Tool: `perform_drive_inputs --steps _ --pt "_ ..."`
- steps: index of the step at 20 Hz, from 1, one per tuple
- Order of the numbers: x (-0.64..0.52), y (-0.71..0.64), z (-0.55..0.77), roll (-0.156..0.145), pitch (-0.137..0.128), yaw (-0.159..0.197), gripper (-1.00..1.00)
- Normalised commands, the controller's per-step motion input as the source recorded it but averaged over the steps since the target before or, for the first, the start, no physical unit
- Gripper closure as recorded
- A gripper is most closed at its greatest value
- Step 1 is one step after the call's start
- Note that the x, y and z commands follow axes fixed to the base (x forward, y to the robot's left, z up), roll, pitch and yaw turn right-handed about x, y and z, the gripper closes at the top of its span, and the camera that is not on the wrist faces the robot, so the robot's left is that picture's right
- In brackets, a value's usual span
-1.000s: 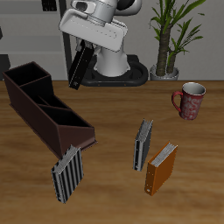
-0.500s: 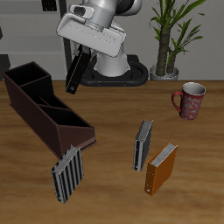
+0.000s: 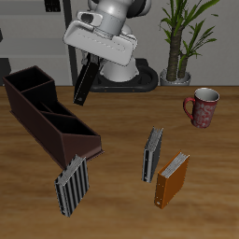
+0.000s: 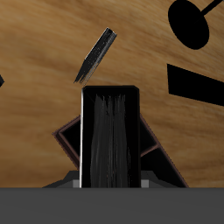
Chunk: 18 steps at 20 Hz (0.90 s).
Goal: Place the black book into the right desk caddy's left compartment
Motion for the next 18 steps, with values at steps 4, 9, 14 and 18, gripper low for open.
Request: perform_drive_inputs --steps 4,9,14,18 --pt "0.08 0.01 -0.18 0.008 0.019 0.009 1.0" --pt "0.11 -0.08 -0.13 -0.014 0.017 -0.007 1.0" --pt "0.05 -0.02 -0.13 -0.007 0.02 -0.018 1.0" --pt "0.01 0.06 -0.16 0.008 0.018 -0.01 1.0"
